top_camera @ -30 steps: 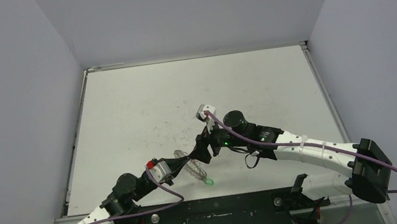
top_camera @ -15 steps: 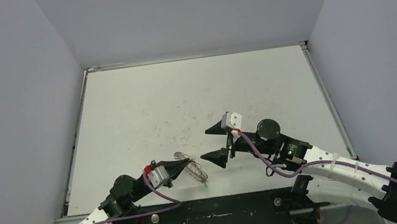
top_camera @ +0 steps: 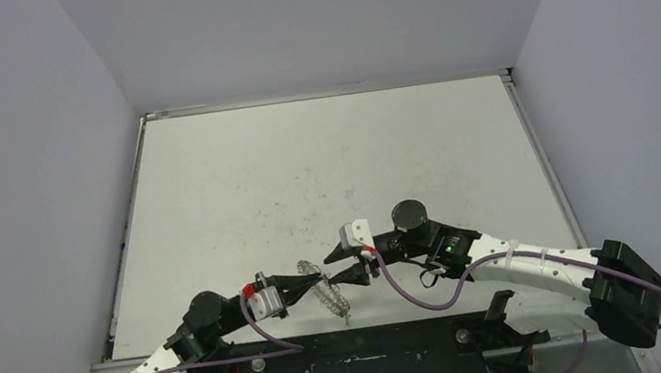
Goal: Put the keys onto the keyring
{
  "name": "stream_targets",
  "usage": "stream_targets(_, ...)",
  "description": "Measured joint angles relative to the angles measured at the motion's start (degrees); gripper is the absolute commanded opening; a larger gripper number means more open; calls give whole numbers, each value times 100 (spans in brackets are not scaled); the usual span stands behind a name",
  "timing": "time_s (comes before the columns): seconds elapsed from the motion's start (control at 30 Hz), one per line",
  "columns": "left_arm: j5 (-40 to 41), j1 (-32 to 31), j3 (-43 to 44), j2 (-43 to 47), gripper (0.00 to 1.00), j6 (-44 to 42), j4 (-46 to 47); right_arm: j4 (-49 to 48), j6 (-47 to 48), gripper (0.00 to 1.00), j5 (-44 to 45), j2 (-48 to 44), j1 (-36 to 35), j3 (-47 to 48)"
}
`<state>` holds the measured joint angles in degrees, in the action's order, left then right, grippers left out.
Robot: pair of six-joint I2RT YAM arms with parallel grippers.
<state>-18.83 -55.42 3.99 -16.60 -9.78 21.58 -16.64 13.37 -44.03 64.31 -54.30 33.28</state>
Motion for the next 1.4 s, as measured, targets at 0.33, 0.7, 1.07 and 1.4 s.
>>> stream_targets(0.33,-94,0,0,-157,0,-11,175,-350,116,13,-323,131,-17,15)
stream_targets(0.7,-52,7,-42,-354,7,2,271,20,271,0,-356,195,-55,109)
stream_targets(1.07,321,0,24,181,36,-190,-138,2850,579,0,629,107,-162,1735)
stream_targets(1.4,601,0,715,15,33,-527,-1158,5440,551,0,1241,1606,-319,3731)
